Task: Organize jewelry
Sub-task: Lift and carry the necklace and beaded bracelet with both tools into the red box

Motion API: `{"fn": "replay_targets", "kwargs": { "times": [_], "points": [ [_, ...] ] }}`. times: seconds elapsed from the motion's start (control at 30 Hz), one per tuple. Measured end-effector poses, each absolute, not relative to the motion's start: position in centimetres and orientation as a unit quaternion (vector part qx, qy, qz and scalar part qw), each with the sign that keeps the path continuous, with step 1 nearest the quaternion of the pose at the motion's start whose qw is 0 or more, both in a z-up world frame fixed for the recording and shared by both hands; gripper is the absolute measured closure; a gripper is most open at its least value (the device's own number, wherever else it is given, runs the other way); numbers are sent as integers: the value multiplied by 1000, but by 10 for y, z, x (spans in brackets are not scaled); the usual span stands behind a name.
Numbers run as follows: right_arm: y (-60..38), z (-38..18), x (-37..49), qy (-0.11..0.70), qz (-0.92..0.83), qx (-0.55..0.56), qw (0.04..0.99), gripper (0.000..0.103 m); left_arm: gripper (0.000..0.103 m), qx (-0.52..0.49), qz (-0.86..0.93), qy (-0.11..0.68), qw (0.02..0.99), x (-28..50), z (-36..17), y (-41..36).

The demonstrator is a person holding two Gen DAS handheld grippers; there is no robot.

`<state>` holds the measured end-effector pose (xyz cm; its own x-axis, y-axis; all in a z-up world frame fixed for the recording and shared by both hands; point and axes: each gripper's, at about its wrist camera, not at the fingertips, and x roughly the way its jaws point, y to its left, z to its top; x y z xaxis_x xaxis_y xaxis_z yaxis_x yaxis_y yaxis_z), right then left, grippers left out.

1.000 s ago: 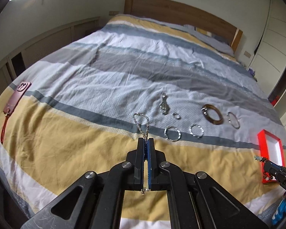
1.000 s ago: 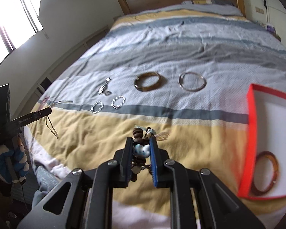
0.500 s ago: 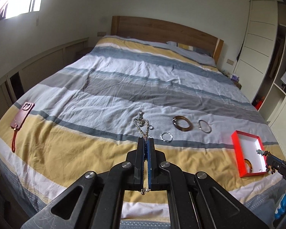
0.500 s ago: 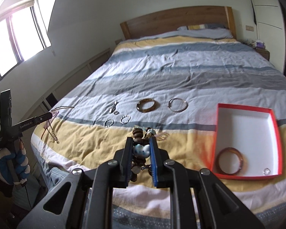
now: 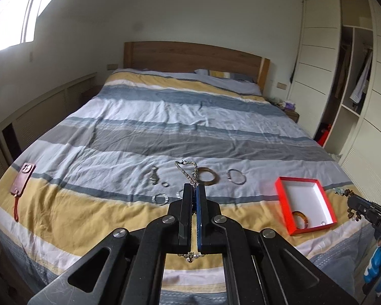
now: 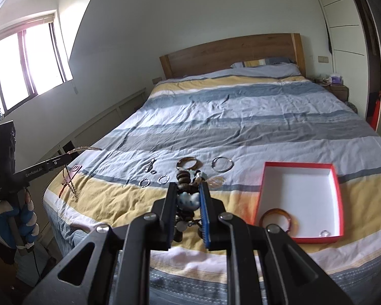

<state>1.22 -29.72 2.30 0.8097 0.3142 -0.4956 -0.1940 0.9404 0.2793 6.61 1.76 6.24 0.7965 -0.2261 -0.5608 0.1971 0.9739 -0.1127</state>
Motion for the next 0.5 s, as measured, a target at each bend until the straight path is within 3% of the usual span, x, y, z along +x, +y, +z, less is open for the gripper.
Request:
{"fn": "replay_targets", "kwargs": {
  "times": [0.5],
  "points": [
    [-417,-22,53,317,64,137,936,87,101,12,-237,341,909,124,53,-165]
  ]
}}
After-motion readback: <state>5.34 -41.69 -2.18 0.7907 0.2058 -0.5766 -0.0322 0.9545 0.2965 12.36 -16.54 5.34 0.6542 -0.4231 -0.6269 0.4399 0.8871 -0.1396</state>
